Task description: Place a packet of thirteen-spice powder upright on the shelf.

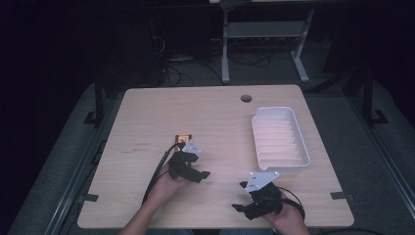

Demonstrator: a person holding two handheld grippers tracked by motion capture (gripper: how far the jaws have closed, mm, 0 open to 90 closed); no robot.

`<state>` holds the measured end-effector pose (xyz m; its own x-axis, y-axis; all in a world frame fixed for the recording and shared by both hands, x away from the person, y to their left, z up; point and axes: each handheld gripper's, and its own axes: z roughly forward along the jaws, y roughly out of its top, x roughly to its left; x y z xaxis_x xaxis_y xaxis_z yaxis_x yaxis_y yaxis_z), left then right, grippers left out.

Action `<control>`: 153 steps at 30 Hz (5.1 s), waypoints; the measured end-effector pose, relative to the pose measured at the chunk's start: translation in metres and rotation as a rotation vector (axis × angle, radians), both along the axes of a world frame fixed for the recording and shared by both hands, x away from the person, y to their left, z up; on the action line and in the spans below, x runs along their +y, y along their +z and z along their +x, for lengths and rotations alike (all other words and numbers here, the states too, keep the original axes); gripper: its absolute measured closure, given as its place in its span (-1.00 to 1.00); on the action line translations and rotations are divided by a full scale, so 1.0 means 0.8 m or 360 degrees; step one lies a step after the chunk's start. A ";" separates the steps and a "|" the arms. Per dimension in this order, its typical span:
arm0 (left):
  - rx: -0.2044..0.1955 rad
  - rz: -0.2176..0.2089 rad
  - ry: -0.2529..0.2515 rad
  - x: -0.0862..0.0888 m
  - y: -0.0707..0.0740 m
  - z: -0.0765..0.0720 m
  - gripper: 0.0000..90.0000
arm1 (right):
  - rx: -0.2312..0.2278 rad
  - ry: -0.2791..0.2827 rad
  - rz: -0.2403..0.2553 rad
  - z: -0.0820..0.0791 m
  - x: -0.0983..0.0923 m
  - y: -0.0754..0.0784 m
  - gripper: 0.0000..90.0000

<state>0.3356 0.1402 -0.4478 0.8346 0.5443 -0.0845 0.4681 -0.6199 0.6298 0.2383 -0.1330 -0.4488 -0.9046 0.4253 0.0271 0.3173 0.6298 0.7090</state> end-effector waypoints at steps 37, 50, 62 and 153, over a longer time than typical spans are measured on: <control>-0.0094 -0.0019 0.0171 0.106 0.028 -0.007 -0.47 | 0.0011 0.0006 -0.0001 0.001 0.006 -0.003 -0.44; -0.0098 0.0032 0.0297 0.130 0.024 0.031 -0.51 | 0.0016 0.0015 -0.0005 0.001 0.007 -0.003 -0.44; -0.0017 0.0117 0.0339 0.129 0.005 0.046 -0.53 | 0.0018 0.0017 -0.0001 0.000 0.008 -0.003 -0.44; -0.0399 -0.0026 -0.0154 0.036 0.032 -0.126 -0.27 | 0.0484 -0.0216 0.0467 0.041 0.036 0.023 -0.31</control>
<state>0.2350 0.1691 -0.4225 0.8786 0.4613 0.1233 0.2353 -0.6429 0.7289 0.2710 -0.1038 -0.4302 -0.7733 0.4741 0.4210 0.6052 0.3538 0.7131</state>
